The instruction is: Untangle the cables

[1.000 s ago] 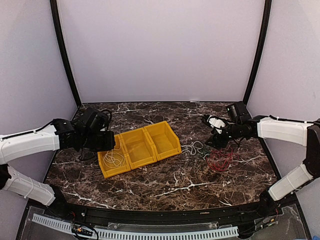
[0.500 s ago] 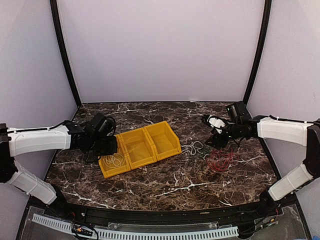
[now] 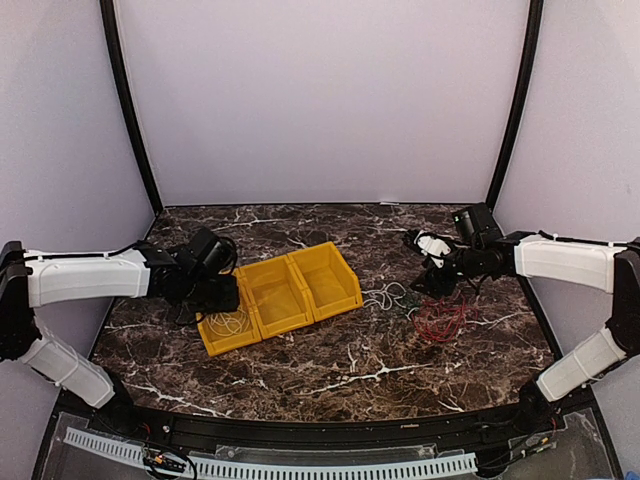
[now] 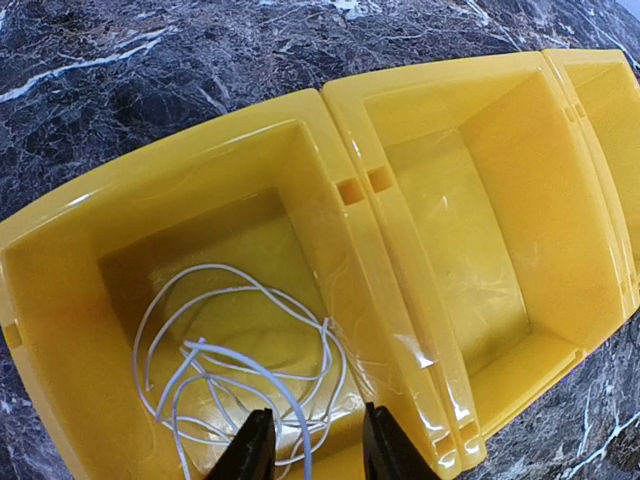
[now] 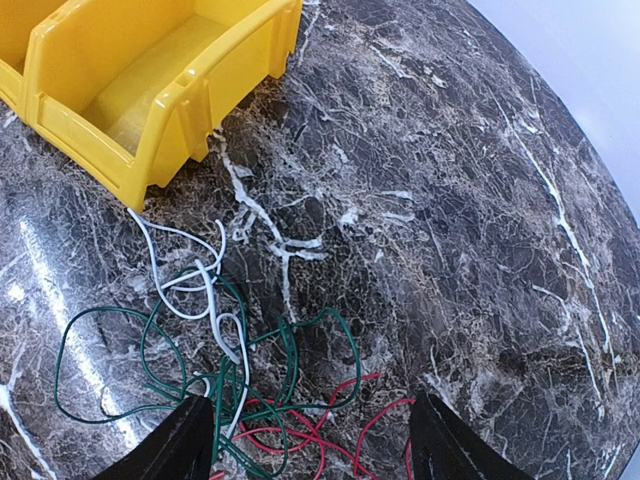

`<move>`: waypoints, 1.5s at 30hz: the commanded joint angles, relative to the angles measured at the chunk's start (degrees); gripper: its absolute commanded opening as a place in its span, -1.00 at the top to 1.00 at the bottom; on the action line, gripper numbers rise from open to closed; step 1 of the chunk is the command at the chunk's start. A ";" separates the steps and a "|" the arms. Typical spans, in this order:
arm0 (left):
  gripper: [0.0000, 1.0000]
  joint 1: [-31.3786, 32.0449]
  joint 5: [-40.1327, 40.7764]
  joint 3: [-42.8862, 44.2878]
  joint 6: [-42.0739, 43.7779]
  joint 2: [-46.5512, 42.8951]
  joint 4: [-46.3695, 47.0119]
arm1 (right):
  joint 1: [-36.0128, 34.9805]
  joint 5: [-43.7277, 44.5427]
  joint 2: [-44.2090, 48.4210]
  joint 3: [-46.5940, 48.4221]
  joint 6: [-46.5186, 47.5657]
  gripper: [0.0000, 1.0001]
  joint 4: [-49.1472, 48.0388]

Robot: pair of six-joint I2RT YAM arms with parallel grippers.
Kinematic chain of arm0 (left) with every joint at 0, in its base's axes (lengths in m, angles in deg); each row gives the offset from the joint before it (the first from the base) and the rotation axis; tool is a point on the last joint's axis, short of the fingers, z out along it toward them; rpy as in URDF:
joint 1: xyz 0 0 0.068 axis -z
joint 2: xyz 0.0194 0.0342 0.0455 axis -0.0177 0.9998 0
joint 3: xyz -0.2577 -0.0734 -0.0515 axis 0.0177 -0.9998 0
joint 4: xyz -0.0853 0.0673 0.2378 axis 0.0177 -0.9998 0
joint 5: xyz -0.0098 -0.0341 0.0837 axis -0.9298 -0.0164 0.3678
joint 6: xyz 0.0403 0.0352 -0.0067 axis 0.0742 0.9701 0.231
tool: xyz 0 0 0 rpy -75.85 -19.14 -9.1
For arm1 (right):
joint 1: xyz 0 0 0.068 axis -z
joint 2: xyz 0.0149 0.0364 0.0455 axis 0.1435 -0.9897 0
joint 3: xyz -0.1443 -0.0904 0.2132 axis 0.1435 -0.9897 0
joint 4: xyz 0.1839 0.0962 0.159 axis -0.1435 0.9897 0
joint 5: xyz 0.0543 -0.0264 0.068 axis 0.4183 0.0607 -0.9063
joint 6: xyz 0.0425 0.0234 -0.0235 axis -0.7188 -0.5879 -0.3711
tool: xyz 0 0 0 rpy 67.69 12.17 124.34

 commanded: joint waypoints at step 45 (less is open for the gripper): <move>0.18 14.65 -24.87 9.45 19.59 11.73 39.19 | -1.94 -13.47 -10.18 8.87 0.08 1.00 2.58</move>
